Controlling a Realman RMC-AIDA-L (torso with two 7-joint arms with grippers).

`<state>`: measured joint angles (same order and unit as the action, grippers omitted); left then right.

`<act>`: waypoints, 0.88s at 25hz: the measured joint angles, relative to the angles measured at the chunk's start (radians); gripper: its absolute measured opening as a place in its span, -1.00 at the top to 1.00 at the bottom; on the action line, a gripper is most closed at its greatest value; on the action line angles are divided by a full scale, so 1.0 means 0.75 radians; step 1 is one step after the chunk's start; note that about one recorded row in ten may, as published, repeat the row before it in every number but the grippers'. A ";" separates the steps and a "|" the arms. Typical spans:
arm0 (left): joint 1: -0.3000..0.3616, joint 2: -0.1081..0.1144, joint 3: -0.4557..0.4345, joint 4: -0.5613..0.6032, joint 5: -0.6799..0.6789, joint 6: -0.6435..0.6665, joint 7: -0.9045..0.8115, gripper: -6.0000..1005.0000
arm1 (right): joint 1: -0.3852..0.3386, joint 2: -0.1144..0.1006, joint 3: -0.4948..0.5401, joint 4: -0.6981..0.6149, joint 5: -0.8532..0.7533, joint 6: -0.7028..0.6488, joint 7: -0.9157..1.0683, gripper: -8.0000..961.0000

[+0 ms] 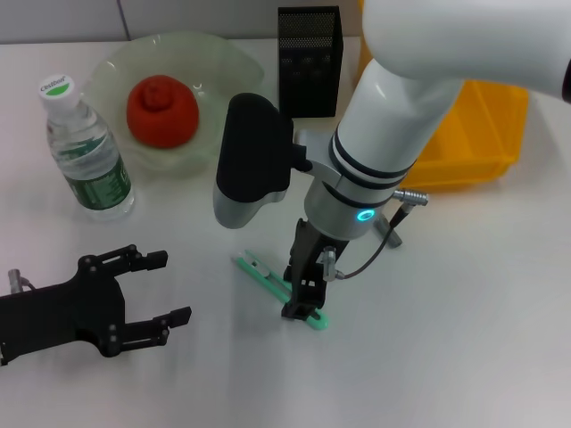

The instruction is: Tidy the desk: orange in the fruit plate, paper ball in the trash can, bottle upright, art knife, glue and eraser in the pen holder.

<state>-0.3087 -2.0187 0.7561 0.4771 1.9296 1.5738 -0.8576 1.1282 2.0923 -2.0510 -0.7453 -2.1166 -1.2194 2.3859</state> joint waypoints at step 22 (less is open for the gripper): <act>0.005 0.002 -0.014 0.002 0.000 -0.004 0.001 -0.60 | 0.001 0.000 -0.018 -0.002 0.006 0.010 -0.005 0.21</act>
<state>-0.3053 -2.0171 0.7455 0.4785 1.9297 1.5708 -0.8566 1.1291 2.0923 -2.0648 -0.7465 -2.1119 -1.2117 2.3822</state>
